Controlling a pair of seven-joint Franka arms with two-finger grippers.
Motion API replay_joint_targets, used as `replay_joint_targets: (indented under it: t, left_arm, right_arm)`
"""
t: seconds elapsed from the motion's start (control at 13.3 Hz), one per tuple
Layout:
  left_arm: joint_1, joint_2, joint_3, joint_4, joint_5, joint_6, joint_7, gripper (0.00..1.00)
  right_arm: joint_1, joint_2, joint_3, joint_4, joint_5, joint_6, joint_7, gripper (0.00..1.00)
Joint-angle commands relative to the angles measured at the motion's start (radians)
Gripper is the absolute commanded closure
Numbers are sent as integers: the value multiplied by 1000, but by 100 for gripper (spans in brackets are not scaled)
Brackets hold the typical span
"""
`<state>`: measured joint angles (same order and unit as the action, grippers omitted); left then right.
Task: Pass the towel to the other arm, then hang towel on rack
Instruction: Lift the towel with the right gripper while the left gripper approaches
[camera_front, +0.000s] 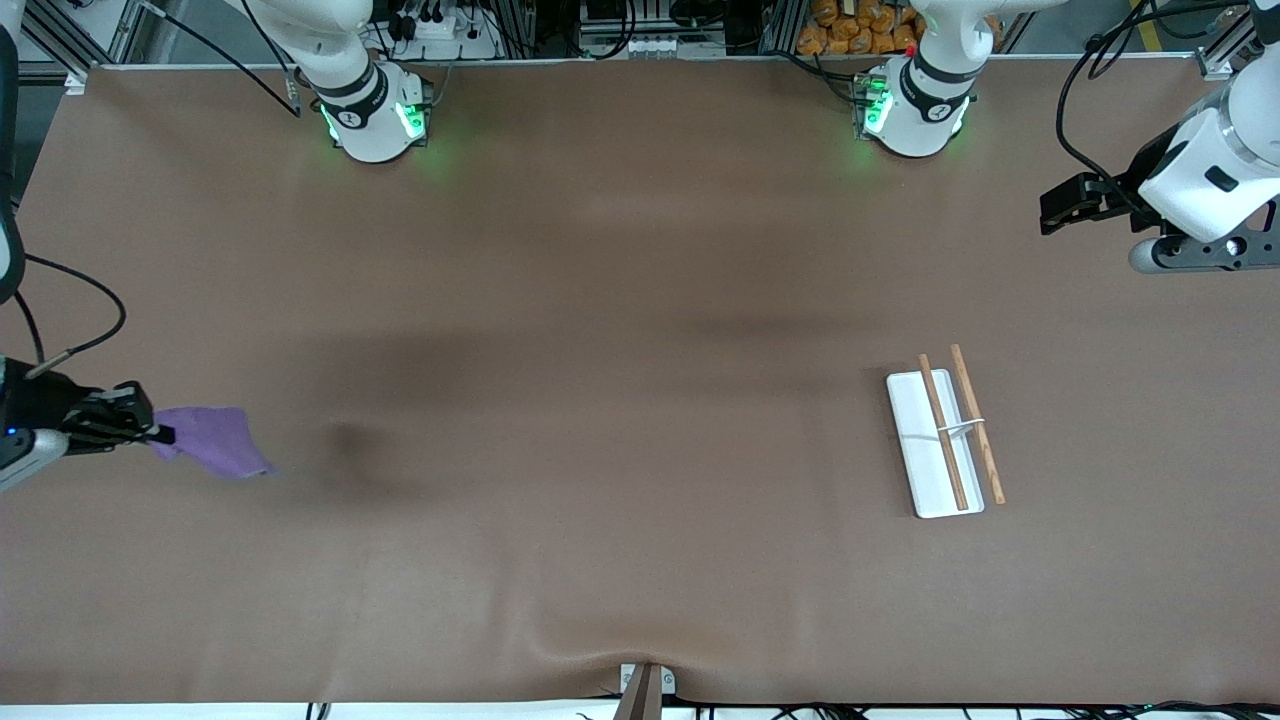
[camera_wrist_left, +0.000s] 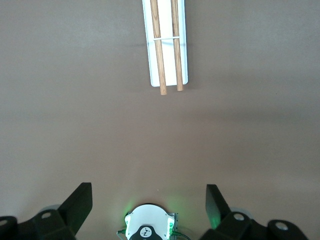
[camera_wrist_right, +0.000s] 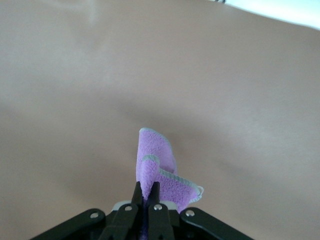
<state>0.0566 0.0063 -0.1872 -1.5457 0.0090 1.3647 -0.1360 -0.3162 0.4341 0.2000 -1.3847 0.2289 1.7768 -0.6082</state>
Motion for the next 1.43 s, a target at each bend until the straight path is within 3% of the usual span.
replay_joint_targets:
  t: [0.0,0.3,0.45,0.68,0.9,1.13,1.36]
  left_arm:
    - [5,-12,-1,3,-11,-18,26,0]
    - [-6,-6,-4,21,-10,0,20,0]
    - [-23,7,-26,19,-23,92,-3,0]
    - [-26,108,-28,24,-26,233,-56,0]
    - [-1,168,-12,50,-191,312,-62,0]
    - [-9,240,-15,49,-340,437,-147,0]
    - [-124,340,-21,50,-406,603,-389,0]
  right_arm:
    - [61,-12,3,3,-5,-10,44,100]
    - [189,-11,3,30,-7,-10,238,100]
    - [262,-11,3,49,-5,-7,350,100]
    - [360,-11,7,55,-7,45,470,100]
    - [486,-11,3,55,-13,125,653,100]
    - [572,-14,3,55,-22,141,964,100]
    - [627,-14,3,81,-20,161,1131,100]
